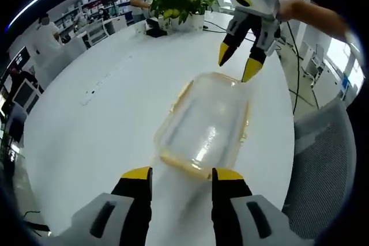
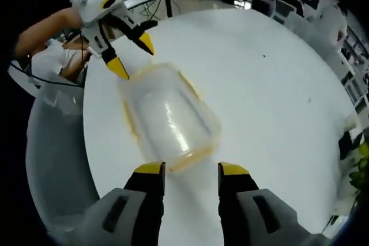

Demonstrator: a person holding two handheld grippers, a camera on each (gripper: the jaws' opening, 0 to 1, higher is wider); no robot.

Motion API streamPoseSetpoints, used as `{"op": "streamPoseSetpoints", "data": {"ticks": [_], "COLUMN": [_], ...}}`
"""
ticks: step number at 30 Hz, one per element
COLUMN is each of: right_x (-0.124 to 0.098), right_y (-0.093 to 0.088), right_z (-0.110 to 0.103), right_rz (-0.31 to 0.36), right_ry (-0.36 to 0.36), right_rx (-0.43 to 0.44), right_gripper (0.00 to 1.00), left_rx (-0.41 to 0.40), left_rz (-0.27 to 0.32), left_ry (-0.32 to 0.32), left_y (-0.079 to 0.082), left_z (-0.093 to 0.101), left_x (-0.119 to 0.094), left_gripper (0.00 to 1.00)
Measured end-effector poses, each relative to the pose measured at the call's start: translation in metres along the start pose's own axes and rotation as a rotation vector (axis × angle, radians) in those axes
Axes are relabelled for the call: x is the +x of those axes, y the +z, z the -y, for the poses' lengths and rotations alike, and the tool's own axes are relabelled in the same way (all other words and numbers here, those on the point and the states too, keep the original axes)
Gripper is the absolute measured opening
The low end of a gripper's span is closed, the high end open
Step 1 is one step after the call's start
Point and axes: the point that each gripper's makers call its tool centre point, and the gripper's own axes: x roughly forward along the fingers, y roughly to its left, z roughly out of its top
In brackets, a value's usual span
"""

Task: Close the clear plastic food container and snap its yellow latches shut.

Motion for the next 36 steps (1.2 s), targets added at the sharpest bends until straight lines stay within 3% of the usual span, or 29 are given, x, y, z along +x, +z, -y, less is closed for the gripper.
{"op": "streamPoseSetpoints", "data": {"ticks": [7, 15, 19, 36], "right_x": [0.003, 0.009, 0.01, 0.018], "right_y": [0.002, 0.007, 0.008, 0.011], "right_z": [-0.002, -0.007, -0.007, -0.015], "right_rz": [0.047, 0.106, 0.131, 0.144], "right_ry": [-0.023, -0.027, -0.034, -0.005], "right_rx": [0.099, 0.2, 0.255, 0.346], "right_gripper": [0.32, 0.32, 0.32, 0.4], "left_rx": [-0.161, -0.244, -0.342, -0.459], "left_rz": [0.065, 0.078, 0.083, 0.094], "left_ry": [0.031, 0.047, 0.038, -0.008], "left_y": [0.006, 0.004, 0.002, 0.005], "left_z": [-0.001, -0.001, 0.003, 0.011], "left_x": [0.0, 0.005, 0.007, 0.015], "left_gripper": [0.33, 0.33, 0.33, 0.33]}}
